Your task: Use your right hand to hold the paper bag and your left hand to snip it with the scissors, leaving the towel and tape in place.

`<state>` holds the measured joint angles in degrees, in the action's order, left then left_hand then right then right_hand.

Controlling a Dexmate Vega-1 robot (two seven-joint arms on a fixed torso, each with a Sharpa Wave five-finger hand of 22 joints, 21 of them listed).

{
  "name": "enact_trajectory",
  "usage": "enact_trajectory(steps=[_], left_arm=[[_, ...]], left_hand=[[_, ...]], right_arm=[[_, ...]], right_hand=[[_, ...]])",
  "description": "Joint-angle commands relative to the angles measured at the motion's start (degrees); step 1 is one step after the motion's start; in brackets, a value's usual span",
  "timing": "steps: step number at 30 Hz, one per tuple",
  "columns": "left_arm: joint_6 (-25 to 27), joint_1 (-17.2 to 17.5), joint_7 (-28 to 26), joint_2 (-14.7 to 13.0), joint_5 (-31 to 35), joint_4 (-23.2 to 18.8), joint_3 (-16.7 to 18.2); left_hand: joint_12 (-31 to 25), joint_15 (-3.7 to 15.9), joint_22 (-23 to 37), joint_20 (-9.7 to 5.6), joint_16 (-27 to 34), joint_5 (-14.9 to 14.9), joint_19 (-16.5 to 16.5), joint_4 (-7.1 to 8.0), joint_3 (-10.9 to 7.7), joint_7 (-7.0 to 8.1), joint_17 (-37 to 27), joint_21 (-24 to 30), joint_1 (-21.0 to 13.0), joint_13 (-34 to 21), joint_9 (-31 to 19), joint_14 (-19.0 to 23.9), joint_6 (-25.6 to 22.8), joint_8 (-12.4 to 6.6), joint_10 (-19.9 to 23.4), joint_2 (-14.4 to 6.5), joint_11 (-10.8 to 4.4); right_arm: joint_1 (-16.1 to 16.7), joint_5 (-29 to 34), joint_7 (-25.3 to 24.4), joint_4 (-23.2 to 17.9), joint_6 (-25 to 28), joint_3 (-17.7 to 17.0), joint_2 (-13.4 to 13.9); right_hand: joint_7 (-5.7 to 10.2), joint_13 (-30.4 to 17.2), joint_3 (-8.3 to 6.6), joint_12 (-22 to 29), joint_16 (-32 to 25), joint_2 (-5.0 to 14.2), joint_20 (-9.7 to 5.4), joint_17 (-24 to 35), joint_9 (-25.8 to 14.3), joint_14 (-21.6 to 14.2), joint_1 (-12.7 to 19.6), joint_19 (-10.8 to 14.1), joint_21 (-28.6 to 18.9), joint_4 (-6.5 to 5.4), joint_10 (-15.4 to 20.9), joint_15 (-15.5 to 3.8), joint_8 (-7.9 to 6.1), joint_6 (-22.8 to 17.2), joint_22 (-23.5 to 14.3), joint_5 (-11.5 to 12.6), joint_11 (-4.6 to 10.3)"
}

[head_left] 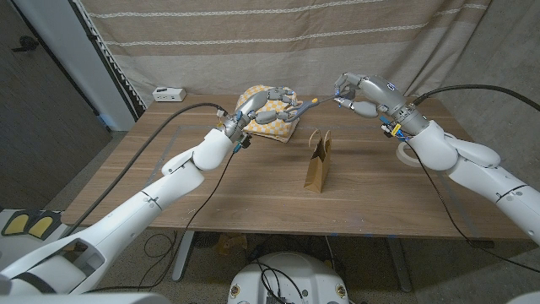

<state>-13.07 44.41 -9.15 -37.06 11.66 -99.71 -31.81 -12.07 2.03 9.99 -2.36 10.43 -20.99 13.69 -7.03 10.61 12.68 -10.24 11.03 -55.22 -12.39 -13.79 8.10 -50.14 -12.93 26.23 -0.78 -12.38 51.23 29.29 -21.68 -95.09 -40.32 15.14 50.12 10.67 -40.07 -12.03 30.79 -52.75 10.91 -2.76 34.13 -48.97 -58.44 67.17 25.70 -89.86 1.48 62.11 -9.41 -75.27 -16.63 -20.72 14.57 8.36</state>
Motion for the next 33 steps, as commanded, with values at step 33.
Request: enact_trajectory(steps=[33], left_arm=[[1.1,-0.3,-2.8,1.5,5.7,-0.9,-1.9]], left_hand=[[-1.9,10.27,0.3,-8.60,0.9,-0.8,1.7,1.04,0.78,-3.34,-0.2,0.8,1.3,-0.3,1.5,2.6,-2.5,-0.65,4.4,-0.7,0.20]], right_arm=[[1.2,0.2,0.9,-3.1,-1.0,-3.3,-0.9]], right_hand=[[-0.14,-0.3,-0.28,-0.1,0.6,0.14,-9.07,0.3,0.4,-0.9,0.3,0.6,-0.1,0.00,0.5,-3.63,-1.05,0.4,0.3,0.1,0.04]])
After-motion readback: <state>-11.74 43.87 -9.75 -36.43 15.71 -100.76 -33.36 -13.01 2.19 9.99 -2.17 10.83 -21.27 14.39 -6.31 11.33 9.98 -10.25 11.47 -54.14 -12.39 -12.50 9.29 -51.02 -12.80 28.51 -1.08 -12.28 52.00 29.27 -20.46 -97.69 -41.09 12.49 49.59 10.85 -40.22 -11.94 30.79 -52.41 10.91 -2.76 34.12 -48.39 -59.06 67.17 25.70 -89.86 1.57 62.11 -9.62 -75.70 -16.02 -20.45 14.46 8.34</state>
